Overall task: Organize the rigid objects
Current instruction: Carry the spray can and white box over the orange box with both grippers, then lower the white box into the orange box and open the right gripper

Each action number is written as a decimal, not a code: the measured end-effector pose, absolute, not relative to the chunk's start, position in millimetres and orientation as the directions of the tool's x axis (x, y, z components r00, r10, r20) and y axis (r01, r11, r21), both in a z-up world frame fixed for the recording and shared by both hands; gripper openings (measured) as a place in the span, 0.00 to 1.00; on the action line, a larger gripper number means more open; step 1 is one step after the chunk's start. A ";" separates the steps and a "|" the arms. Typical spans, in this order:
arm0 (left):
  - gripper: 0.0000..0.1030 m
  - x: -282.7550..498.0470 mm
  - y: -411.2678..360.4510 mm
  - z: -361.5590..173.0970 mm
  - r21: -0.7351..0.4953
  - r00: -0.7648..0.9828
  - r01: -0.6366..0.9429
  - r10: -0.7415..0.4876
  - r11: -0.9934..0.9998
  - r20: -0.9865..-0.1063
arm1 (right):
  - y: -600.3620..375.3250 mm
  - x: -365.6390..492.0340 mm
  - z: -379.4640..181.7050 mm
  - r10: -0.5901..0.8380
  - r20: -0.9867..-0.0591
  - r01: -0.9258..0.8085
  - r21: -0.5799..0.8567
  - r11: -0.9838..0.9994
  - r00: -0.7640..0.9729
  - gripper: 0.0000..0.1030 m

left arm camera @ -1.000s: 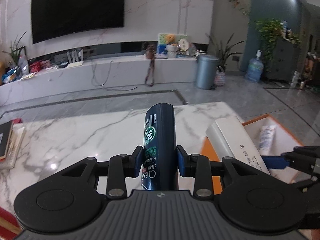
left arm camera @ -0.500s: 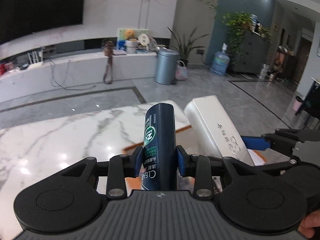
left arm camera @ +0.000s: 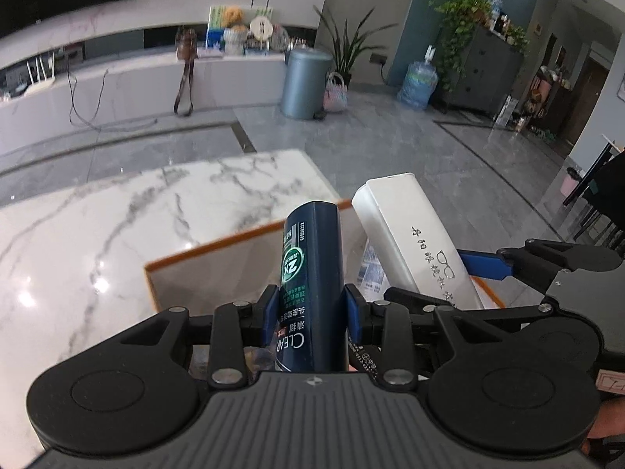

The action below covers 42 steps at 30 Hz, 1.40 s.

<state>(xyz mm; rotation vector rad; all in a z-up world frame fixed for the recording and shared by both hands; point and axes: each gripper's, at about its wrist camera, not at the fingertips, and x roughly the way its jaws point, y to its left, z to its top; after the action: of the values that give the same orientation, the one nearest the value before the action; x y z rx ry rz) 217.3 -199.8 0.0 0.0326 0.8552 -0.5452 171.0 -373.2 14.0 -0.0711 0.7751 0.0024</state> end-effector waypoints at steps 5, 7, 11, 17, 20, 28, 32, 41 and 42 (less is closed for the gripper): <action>0.38 221.2 -212.7 -16.4 -0.193 0.490 0.461 -0.430 0.866 -0.759 | -387.6 186.8 -10.7 -0.035 -0.732 -0.027 -0.073 0.997 0.680 0.60; 0.38 223.7 -219.4 -22.9 -0.190 0.476 0.462 -0.423 0.867 -0.771 | -390.0 190.8 -19.8 -0.041 -0.744 -0.025 -0.077 0.997 0.667 0.60; 0.38 225.2 -229.9 -32.3 -0.184 0.452 0.471 -0.415 0.863 -0.790 | -396.9 199.3 -36.6 -0.050 -0.767 -0.022 -0.083 0.996 0.639 0.60; 0.38 223.9 -244.8 -41.1 -0.175 0.426 0.483 -0.404 0.858 -0.809 | -405.4 204.3 -55.4 -0.065 -0.790 -0.017 -0.095 0.995 0.610 0.60; 0.38 224.2 -252.3 -44.2 -0.170 0.417 0.487 -0.399 0.856 -0.816 | -407.0 206.9 -61.1 -0.068 -0.797 -0.021 -0.100 0.995 0.600 0.60; 0.38 228.0 -261.2 -56.0 -0.172 0.388 0.471 -0.379 0.865 -0.840 | -410.0 210.6 -73.7 -0.078 -0.823 -0.032 -0.115 0.993 0.563 0.59; 0.38 228.0 -264.9 -62.0 -0.168 0.377 0.468 -0.368 0.868 -0.850 | -412.1 210.7 -78.9 -0.079 -0.832 -0.035 -0.117 0.993 0.549 0.55; 0.38 226.7 -267.7 -65.6 -0.167 0.374 0.458 -0.359 0.873 -0.855 | -416.3 203.1 -79.5 -0.093 -0.834 -0.017 -0.122 0.992 0.544 0.57; 0.38 226.0 -267.5 -65.5 -0.166 0.375 0.455 -0.357 0.875 -0.855 | -416.8 201.6 -78.4 -0.097 -0.831 -0.010 -0.122 0.992 0.547 0.58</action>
<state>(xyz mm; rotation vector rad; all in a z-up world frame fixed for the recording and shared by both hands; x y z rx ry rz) 226.0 -267.5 -65.5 0.1034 1.0664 -0.5205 201.6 -416.8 -78.4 -0.1172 0.9912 -0.0513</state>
